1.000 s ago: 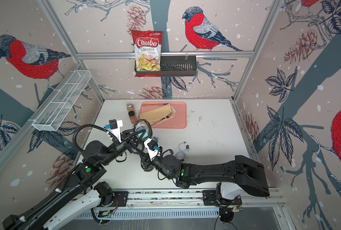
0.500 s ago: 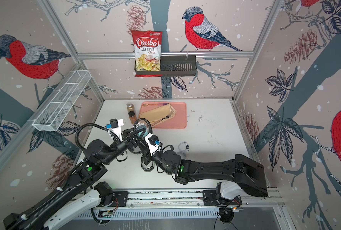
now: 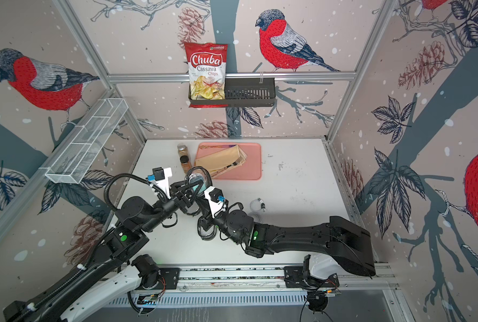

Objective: Pack away charging kits
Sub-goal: Zip the zipper on the storage bag.

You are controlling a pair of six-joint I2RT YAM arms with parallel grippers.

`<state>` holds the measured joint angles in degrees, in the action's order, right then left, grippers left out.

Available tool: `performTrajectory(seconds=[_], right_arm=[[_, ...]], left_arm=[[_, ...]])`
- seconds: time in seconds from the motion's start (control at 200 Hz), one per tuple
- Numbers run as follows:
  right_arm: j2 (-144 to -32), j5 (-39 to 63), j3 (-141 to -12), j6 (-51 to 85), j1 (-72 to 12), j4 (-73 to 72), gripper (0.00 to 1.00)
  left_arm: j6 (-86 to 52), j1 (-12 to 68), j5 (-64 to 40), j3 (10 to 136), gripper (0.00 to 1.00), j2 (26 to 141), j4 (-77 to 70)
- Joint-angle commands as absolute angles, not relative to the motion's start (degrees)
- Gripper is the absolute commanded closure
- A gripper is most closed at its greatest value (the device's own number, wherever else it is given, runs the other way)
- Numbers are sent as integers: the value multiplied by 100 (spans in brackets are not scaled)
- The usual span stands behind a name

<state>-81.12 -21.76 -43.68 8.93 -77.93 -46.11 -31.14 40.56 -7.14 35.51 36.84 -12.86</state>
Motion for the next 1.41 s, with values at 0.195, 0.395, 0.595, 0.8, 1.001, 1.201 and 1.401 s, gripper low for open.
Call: performTrajectory(seconds=[0.195, 0.395, 0.595, 0.8, 1.001, 1.201, 1.401], right_arm=[[-7795, -2561, -4218, 822, -7682, -4388, 100], [-7614, -2590, -4227, 724, -7677, -4145, 100], [-7404, -2620, -4249, 594, -7679, -3803, 100], [-7206, -2819, -4332, 528, -7621, -3425, 100], [-6987, -2974, -4360, 430, -7585, -3237, 100], [-6722, -2969, -4399, 349, -7425, -3028, 100], [-6465, -2824, -4393, 290, -7250, -2975, 100]], left_arm=[[-3436, 4047, -641, 3618, 100, 3587, -1248], [-3664, 4052, -754, 3598, 100, 3211, -940], [-3815, 4052, -1055, 3479, 100, 2998, -755], [-3888, 4049, -1449, 3445, 100, 3005, -630], [-3871, 4052, -1609, 3449, 100, 3085, -500], [-3807, 4052, -1764, 3436, 100, 3218, -400], [-3744, 4048, -2115, 3462, 100, 3461, -396]])
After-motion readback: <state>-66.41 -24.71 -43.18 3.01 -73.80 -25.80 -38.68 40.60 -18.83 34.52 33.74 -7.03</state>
